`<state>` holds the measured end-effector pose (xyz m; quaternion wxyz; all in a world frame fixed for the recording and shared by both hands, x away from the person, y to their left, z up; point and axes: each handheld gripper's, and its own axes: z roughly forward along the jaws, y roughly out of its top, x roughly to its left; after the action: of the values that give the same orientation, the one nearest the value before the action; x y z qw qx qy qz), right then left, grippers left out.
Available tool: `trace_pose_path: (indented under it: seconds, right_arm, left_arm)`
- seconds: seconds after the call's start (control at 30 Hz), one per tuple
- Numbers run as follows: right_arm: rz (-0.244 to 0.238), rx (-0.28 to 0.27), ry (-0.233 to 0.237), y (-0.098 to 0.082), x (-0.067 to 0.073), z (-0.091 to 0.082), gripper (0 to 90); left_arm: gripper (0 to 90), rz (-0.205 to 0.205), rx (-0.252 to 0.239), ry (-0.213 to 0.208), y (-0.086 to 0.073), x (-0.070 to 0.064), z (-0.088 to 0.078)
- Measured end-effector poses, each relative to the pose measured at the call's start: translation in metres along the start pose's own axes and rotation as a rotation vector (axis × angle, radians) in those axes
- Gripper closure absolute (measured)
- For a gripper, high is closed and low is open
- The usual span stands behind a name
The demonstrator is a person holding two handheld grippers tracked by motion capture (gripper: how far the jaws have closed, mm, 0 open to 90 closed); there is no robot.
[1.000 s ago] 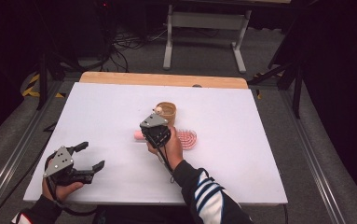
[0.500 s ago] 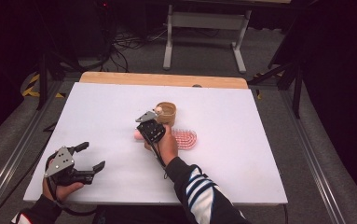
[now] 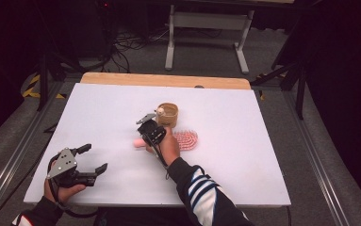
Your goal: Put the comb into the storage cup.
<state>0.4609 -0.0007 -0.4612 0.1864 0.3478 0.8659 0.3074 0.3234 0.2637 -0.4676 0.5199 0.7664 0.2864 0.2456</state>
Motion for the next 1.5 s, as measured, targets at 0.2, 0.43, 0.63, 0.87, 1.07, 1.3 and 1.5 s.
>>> trace_pose_path:
  seconds: [0.2, 0.43, 0.63, 0.87, 1.07, 1.3, 1.5]
  right_arm:
    - [-0.075, -0.005, 0.028, -0.008, 0.015, -0.009, 90.0]
    - [-0.132, 0.007, 0.074, -0.019, 0.021, -0.021, 90.0]
    - [-0.161, 0.009, 0.123, -0.034, 0.022, -0.035, 90.0]
    - [-0.203, 0.01, 0.183, -0.057, 0.023, -0.056, 90.0]
    - [-0.269, 0.022, 0.209, -0.073, 0.022, -0.073, 90.0]
    - [-0.321, 0.027, 0.228, -0.089, 0.017, -0.089, 90.0]
    - [-0.328, 0.028, 0.239, -0.106, 0.008, -0.103, 90.0]
  left_arm:
    - [10.8, -0.001, 0.01, -0.004, 0.0, 0.0, 0.001]
    - [10.8, 0.0, 0.017, -0.004, -0.001, 0.0, 0.001]
    - [10.8, -0.001, 0.026, -0.005, -0.001, -0.001, 0.003]
    - [10.8, -0.002, 0.036, 0.002, -0.002, -0.002, 0.004]
    - [10.9, -0.012, 0.044, 0.003, -0.003, -0.001, 0.006]
    - [10.9, 0.004, 0.056, 0.008, -0.003, -0.003, 0.008]
    - [10.8, -0.006, 0.039, 0.022, -0.001, 0.0, 0.005]
